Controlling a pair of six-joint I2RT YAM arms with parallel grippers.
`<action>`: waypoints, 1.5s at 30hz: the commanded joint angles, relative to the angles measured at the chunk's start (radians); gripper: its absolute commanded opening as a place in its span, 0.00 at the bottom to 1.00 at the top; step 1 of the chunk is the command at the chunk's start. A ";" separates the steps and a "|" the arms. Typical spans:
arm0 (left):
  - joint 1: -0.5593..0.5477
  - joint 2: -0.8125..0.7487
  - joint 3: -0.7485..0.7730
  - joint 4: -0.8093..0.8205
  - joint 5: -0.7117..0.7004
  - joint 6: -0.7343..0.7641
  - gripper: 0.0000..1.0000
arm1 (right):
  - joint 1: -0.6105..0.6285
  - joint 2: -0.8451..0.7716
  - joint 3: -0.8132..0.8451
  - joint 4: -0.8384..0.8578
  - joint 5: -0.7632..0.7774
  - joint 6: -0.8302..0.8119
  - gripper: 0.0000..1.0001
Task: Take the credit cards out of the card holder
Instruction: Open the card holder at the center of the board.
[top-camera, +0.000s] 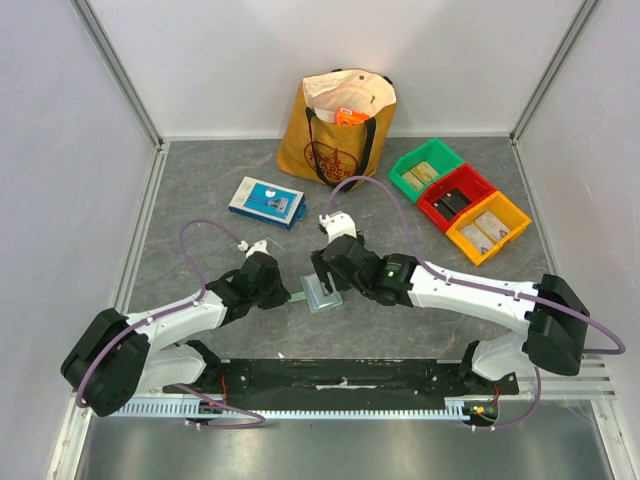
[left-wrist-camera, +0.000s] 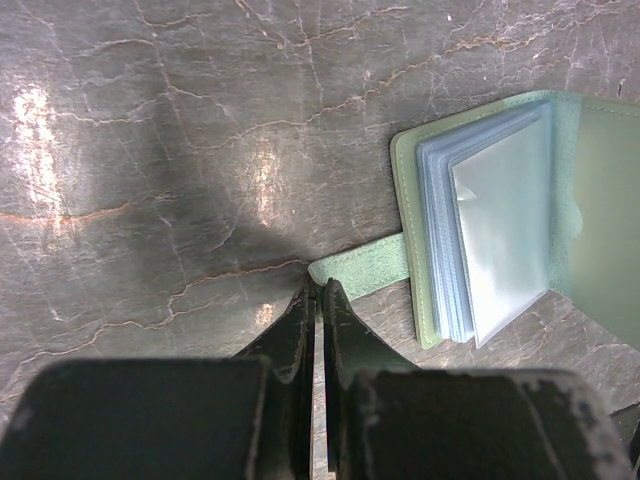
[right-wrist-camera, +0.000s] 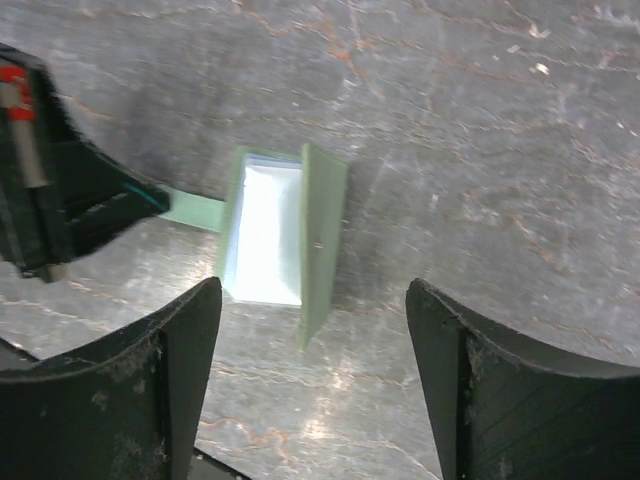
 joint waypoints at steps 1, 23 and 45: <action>0.002 -0.021 0.026 -0.010 0.007 0.038 0.02 | 0.022 0.036 0.065 0.047 -0.039 -0.029 0.79; 0.002 -0.042 0.025 -0.055 -0.041 0.041 0.02 | -0.132 0.166 -0.116 0.181 -0.117 0.060 0.04; 0.001 -0.193 0.232 -0.288 -0.079 0.087 0.59 | -0.235 0.158 -0.366 0.425 -0.259 0.165 0.00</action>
